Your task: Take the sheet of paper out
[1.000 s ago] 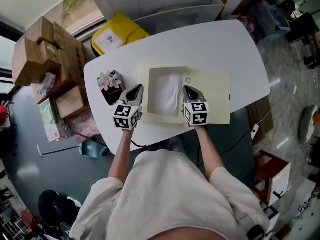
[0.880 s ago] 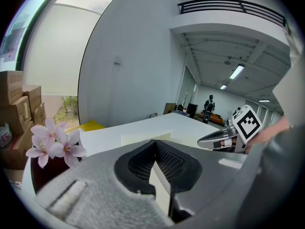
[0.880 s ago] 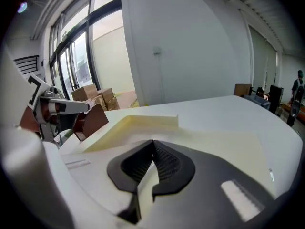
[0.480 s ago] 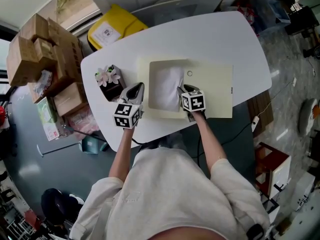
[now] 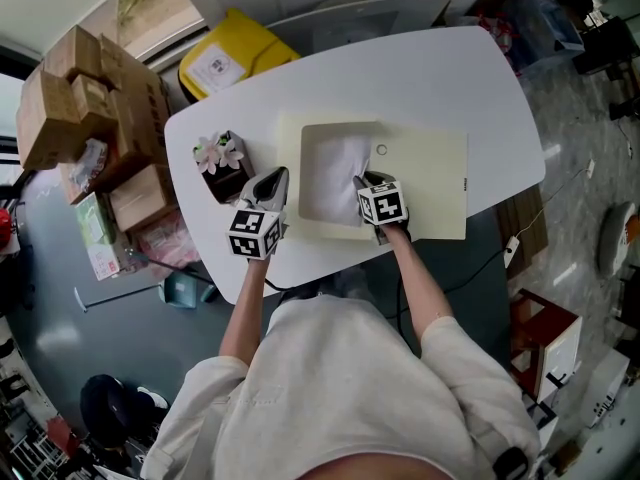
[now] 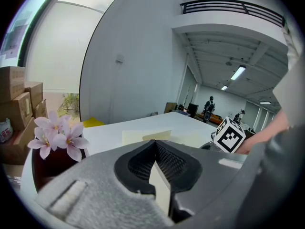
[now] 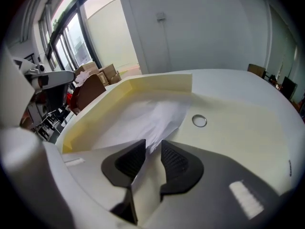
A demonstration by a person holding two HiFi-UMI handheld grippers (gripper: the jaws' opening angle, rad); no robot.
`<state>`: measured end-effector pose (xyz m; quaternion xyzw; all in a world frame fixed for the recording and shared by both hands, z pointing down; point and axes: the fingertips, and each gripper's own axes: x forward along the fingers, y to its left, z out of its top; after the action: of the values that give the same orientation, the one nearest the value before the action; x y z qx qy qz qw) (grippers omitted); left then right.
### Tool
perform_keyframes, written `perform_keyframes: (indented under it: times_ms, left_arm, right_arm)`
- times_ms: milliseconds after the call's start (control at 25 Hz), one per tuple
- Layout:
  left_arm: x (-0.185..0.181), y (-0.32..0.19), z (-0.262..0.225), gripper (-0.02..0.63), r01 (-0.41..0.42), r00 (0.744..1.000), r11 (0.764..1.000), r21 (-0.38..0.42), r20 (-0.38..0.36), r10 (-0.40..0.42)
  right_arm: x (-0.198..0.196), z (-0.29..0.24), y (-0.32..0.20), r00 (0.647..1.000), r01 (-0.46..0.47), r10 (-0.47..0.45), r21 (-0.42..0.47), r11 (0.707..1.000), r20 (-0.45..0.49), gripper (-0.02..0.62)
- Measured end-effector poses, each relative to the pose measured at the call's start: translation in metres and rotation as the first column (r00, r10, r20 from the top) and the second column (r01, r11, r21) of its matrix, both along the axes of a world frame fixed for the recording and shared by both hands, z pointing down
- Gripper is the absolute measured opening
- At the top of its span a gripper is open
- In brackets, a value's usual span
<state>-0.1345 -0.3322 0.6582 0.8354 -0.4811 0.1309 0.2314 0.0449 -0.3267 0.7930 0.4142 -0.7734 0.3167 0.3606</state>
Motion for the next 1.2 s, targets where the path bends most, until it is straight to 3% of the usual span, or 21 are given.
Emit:
perform_keyframes:
  times_ms: [320, 760, 1200]
  left_arm:
    - [0.001, 0.002, -0.002, 0.006, 0.005, 1.0, 1.0, -0.001, 0.004, -0.005]
    - [0.013, 0.001, -0.008, 0.006, -0.016, 1.0, 1.0, 0.013, 0.003, 0.016]
    - [0.06, -0.004, -0.016, 0.006, -0.103, 0.995, 0.994, 0.033, -0.009, 0.104]
  right_arm:
    - [0.007, 0.003, -0.003, 0.999, 0.002, 0.0, 0.03, 1.0, -0.05, 0.008]
    - [0.036, -0.012, -0.004, 0.997, -0.058, 0.061, 0.081, 0.995, -0.043, 0.005]
    - [0.11, -0.027, 0.003, 0.981, -0.173, 0.182, 0.118, 0.978, -0.071, 0.005]
